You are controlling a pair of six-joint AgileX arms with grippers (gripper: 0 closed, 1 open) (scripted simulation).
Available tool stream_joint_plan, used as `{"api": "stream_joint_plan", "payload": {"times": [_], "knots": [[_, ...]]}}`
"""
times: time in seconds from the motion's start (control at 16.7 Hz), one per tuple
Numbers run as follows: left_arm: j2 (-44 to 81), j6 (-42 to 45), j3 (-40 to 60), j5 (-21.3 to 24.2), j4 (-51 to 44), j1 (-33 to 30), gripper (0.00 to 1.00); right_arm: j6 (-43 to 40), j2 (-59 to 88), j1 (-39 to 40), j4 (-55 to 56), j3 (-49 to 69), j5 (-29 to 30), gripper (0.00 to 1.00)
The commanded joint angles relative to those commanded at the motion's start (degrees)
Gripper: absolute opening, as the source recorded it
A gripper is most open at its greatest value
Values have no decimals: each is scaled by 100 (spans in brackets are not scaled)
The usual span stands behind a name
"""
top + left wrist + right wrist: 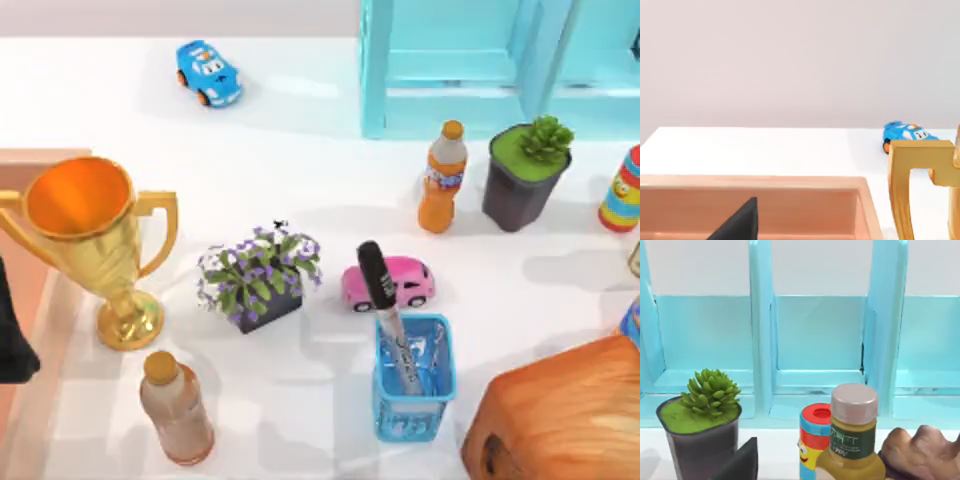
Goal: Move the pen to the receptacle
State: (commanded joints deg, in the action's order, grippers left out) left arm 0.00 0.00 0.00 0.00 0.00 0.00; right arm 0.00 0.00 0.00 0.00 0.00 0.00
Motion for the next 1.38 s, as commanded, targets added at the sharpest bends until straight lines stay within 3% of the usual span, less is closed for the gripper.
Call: {"api": "stream_joint_plan", "payload": {"times": [0.36, 1.02, 1.38], "knots": [[535, -267, 284, 95, 201, -434, 100, 0, 0, 0, 0, 0, 0, 100], [4432, -2070, 2035, 694, 1398, -3261, 100, 0, 0, 0, 0, 0, 0, 100], [6419, -2980, 2349, 921, 1707, -4454, 100, 0, 0, 0, 0, 0, 0, 100]]}}
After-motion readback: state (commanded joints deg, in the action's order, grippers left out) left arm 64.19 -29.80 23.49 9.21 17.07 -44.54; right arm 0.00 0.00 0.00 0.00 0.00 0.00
